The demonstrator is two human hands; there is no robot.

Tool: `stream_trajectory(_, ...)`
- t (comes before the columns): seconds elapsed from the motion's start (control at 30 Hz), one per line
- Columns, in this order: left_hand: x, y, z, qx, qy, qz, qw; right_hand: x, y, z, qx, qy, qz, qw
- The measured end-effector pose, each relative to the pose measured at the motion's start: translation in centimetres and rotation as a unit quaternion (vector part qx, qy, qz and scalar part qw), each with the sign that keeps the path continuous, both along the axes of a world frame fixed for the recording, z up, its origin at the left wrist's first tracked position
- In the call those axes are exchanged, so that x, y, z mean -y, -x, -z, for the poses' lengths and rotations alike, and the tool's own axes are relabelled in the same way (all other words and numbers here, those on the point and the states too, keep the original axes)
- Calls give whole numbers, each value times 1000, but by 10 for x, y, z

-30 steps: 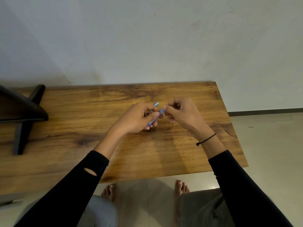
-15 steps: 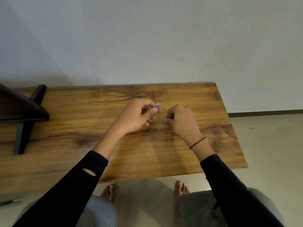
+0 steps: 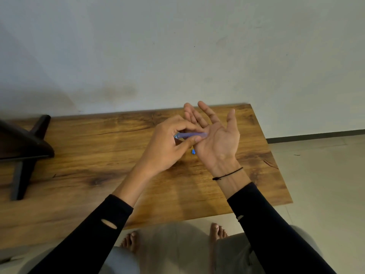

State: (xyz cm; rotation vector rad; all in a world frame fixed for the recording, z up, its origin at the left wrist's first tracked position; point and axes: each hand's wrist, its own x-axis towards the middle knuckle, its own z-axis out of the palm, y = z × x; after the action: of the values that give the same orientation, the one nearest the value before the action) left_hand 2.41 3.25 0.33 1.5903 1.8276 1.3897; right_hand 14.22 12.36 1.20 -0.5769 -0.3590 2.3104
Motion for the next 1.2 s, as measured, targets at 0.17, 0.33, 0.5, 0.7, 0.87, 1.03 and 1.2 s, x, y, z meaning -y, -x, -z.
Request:
stream_trajectory(0.17,1,-1,-15,-35,0,1,999,1,1,-7,-7,-1,16,1000)
stream_trajectory(0.33,-2,-4,-23,-38,13,25,999,-2,-2,-9,-3,6,17,1000)
stream_trajectory(0.5,-4,-5,-30,-46,31,25,998,-3,-3,-10,-4,4,16,1000)
stream_trajectory(0.7,-2,-7,-33,-67,25,41,997,-6,-3,-4,3,3,19,1000)
stream_trajectory(0.87,-2,-8,-36,-100,26,38,994,-6,-4,-5,-1,3,16,1000)
stream_trajectory(1.03,1,-5,-37,-112,22,22,993,-12,-6,-6,-18,10,42,999)
stream_trajectory(1.2,6,0,-29,-108,30,-14,994,-22,-10,-5,-43,7,65,997)
